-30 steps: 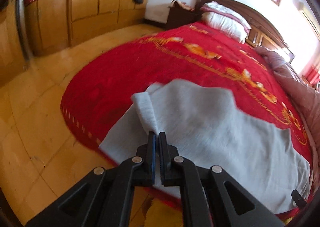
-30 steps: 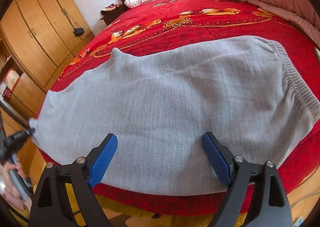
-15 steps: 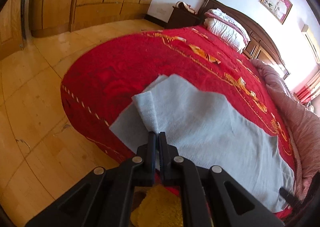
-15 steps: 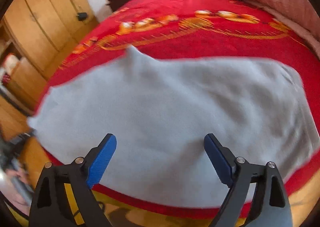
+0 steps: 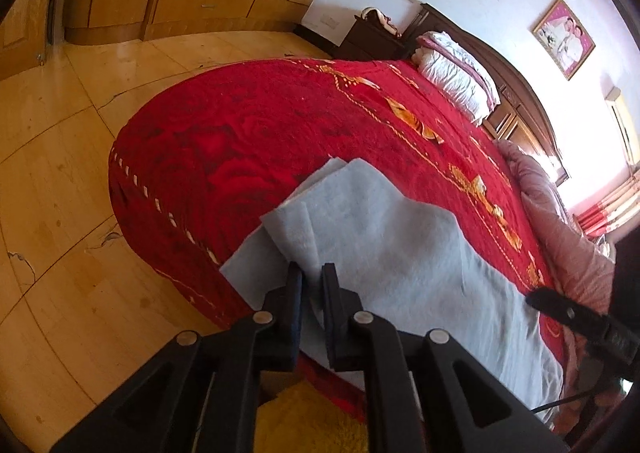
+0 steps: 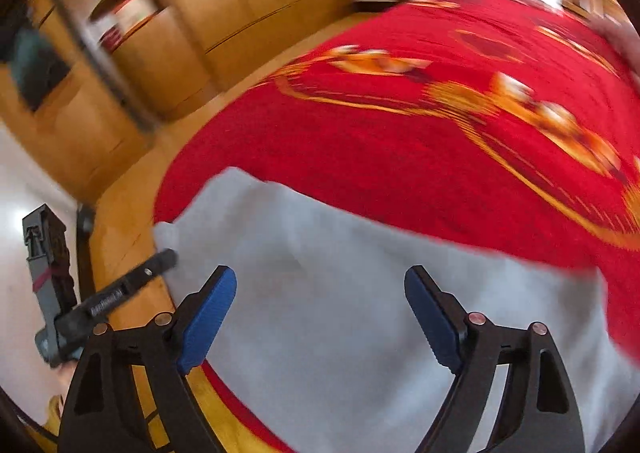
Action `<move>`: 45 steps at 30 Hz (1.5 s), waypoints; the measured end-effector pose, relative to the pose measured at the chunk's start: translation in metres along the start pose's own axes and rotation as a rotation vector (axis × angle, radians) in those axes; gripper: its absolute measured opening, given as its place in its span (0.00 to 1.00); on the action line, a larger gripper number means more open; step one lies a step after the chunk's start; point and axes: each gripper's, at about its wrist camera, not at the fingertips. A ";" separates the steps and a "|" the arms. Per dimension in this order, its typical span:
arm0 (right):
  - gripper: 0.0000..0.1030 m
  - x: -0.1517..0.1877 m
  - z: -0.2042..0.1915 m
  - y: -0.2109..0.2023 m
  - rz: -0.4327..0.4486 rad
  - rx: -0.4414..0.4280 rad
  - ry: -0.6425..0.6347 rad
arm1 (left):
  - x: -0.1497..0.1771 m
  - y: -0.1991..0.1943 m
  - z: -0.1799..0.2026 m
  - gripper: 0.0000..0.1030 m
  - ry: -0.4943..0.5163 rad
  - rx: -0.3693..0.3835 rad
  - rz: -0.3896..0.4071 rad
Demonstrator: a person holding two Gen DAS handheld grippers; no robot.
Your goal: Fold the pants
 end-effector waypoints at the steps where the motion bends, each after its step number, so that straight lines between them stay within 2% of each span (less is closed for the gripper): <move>1: 0.82 -0.008 -0.006 0.012 -0.020 -0.008 -0.024 | -0.001 0.001 -0.002 0.09 -0.013 0.004 -0.001; 7: 0.74 -0.050 -0.041 0.088 -0.148 -0.025 -0.176 | -0.008 0.008 -0.013 0.10 -0.060 0.020 -0.002; 9: 0.73 -0.061 -0.047 0.105 -0.169 -0.012 -0.204 | -0.009 0.010 -0.014 0.10 -0.060 0.023 -0.003; 14: 0.62 -0.072 -0.055 0.133 -0.219 -0.004 -0.258 | -0.010 0.011 -0.016 0.10 -0.058 0.040 0.002; 17: 0.48 -0.071 -0.056 0.143 -0.245 0.004 -0.283 | -0.009 0.010 -0.020 0.10 -0.063 0.053 -0.001; 18: 0.46 -0.071 -0.055 0.145 -0.248 0.002 -0.291 | -0.010 0.010 -0.022 0.10 -0.063 0.057 0.000; 24: 0.18 -0.071 -0.061 0.142 -0.221 0.005 -0.352 | -0.011 0.009 -0.027 0.10 -0.055 0.060 0.006; 27: 0.11 -0.070 -0.066 0.136 -0.197 0.003 -0.387 | -0.011 0.005 -0.026 0.06 -0.046 0.054 0.019; 34: 0.06 -0.074 -0.086 0.112 -0.089 -0.090 -0.463 | -0.010 -0.029 -0.026 0.03 -0.044 0.081 0.087; 39: 0.05 -0.078 -0.087 0.140 -0.138 -0.118 -0.445 | -0.012 -0.038 -0.025 0.03 -0.019 0.017 0.113; 42: 0.05 -0.076 -0.087 0.153 -0.163 -0.126 -0.424 | -0.011 -0.025 -0.031 0.03 -0.007 -0.042 0.075; 45: 0.05 -0.076 -0.085 0.146 -0.169 -0.127 -0.363 | -0.010 -0.009 -0.043 0.03 -0.029 -0.067 0.009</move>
Point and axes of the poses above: each gripper's, at about its wrist camera, not at the fingertips, and y roughly the way its jaws point, z to its right, x to its underside, and after that the axes turned 15 degrees about -x, right-handed
